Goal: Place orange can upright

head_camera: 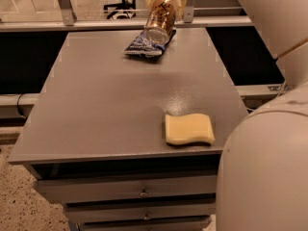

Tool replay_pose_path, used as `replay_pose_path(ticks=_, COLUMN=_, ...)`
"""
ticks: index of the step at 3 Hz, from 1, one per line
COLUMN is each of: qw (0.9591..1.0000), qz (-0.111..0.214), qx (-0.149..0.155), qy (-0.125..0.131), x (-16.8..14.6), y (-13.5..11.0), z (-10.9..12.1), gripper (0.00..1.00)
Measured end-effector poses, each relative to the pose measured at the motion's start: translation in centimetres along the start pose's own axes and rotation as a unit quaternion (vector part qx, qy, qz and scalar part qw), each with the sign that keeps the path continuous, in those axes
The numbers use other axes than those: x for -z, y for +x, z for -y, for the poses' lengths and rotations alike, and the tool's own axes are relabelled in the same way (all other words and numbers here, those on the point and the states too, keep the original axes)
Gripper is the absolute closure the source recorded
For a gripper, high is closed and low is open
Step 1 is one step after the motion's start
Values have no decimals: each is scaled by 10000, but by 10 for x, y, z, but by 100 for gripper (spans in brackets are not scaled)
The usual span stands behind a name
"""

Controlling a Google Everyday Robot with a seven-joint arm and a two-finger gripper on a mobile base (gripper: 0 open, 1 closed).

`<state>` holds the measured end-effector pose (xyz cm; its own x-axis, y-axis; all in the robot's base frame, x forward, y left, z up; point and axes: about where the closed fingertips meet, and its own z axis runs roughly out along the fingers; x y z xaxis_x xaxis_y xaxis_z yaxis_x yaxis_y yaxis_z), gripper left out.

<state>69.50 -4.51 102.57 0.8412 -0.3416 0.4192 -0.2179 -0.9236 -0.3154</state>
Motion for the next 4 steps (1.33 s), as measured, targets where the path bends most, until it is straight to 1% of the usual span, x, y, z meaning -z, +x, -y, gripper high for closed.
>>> replay_pose_path(ticks=1, qw=9988, qz=-25, qx=413, qy=267, x=12, y=9, z=7, gripper=100)
replay_pose_path(ticks=2, qw=9988, qz=-38, qx=404, qy=286, x=10, y=10, z=6, gripper=100)
replay_pose_path(ticks=3, qw=9969, qz=-162, qx=171, qy=755, x=-1, y=16, z=-1, gripper=100)
replay_pose_path(ticks=4, qw=9845, qz=15, qx=391, qy=1712, x=-24, y=-23, z=-10, gripper=100)
